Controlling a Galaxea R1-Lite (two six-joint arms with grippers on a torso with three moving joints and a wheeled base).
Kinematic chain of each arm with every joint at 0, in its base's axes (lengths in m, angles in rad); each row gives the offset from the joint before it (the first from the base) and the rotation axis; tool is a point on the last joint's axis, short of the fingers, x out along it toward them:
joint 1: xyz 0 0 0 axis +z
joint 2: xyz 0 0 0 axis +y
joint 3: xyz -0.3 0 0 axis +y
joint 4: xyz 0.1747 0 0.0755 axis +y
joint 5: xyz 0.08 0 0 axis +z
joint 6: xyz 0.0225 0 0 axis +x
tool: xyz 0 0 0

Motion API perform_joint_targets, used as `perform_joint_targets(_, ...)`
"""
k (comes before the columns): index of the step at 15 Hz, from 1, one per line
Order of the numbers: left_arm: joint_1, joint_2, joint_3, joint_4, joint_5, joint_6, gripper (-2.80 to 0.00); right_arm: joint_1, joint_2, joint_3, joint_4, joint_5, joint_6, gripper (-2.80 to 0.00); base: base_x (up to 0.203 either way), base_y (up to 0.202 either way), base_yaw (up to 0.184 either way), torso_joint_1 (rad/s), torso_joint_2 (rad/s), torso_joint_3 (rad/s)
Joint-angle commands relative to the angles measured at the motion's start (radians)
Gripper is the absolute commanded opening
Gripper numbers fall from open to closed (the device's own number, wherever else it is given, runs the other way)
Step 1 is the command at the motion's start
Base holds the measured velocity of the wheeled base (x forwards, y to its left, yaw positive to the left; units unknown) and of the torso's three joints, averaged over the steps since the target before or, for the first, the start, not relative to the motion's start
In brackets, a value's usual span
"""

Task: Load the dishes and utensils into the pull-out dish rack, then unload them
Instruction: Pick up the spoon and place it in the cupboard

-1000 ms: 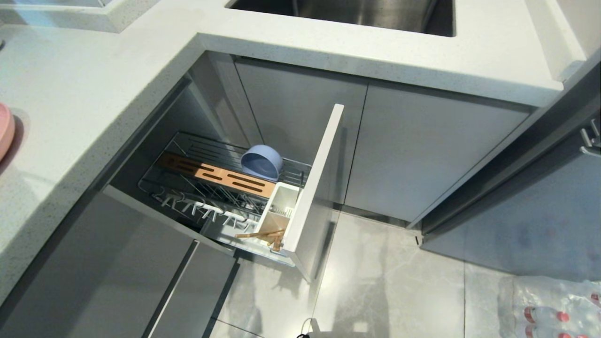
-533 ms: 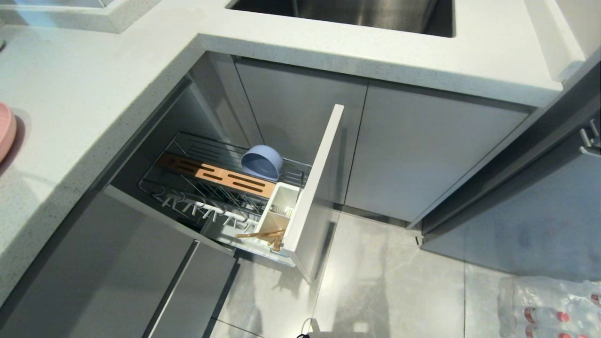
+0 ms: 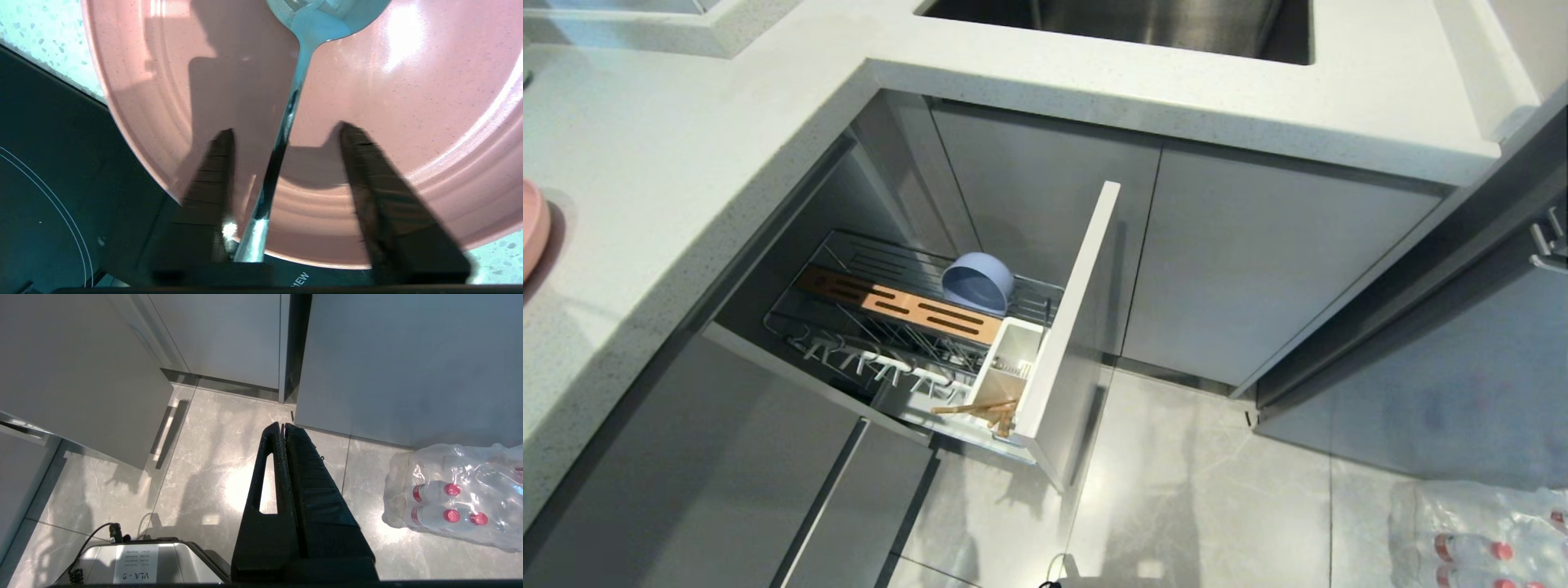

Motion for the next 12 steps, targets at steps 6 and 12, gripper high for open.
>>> perform_joint_targets(6,0.002,-0.005,0.001,0.010,-0.003,0.001,-2.80,0.000,0.001,0.000,0.000,0.000,0.000,-2.80,0.000,0.000,0.000,0.000,0.00,0.000)
perform_joint_targets(12,0.001,-0.092,0.004,0.023,-0.064,-0.040,-2.80,0.000,0.000,0.000,0.000,0.000,0.000,-2.80,0.000,0.000,0.000,0.000,0.00,0.000)
